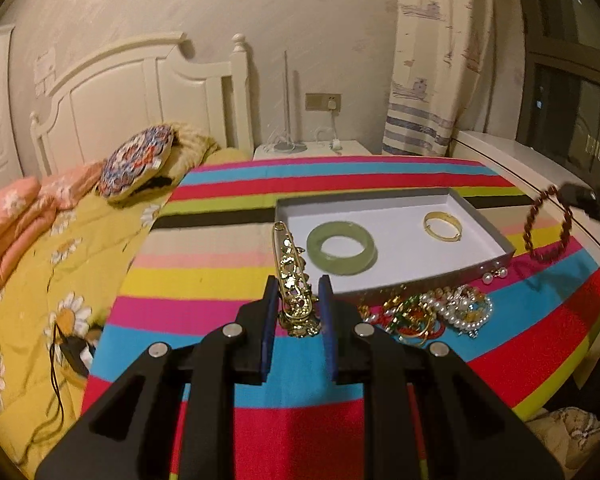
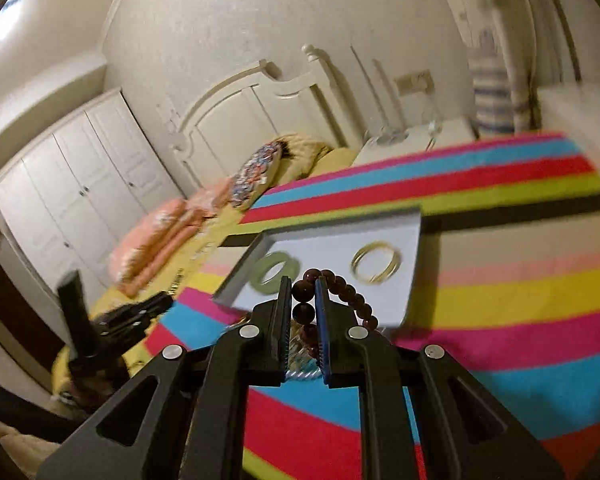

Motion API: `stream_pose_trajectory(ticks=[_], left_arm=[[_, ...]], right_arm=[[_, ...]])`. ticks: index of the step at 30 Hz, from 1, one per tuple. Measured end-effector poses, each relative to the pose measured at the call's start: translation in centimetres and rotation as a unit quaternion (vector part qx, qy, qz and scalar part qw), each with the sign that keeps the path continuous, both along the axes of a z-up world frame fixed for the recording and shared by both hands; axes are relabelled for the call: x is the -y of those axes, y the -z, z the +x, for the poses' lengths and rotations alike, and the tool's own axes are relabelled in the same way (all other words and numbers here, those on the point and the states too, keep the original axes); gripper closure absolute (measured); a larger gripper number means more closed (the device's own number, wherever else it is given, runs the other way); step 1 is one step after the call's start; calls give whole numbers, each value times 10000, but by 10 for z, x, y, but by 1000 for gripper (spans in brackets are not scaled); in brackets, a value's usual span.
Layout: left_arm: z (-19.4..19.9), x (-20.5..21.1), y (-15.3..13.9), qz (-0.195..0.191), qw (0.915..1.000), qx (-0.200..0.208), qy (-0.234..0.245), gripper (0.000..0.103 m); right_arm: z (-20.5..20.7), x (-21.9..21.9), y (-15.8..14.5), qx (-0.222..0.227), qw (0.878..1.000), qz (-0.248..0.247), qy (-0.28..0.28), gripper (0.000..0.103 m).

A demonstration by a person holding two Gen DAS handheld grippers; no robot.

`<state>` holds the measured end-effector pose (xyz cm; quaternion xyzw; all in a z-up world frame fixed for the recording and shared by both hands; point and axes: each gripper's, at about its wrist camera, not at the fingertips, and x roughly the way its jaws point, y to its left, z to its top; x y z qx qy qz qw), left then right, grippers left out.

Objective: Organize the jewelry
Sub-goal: 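Lower the brooch and bead bracelet into the grey box and release both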

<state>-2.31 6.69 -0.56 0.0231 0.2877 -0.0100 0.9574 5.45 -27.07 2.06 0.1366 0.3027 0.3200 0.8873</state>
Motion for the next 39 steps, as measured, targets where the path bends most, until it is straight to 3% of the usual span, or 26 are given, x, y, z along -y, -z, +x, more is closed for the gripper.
stream_pose_trajectory(ticks=[7,17,25,30,33,39], left_arm=[[22,12,-6,139,9997,59,214,84],[67,28,-13,314,9984,78,469,84],[125,34,-1,305,9966,-361,681,84],[164,31,13,645,9902,-807,935,84],[184,23,18,740,9859,-998,1119,84],[203,24,20,664,9812,-1179,1380,83]], right_arm=[[16,-15,-8,358,9952,-879,250,90],[51,-44,-20,646,9900,-1235,197,90],[85,-83,-15,806,9808,-1773,-54,90],[98,-116,3,860,9709,-2205,-372,90],[94,-147,18,1118,9542,-2690,-685,90],[79,-179,55,987,9299,-3193,-1537,90]])
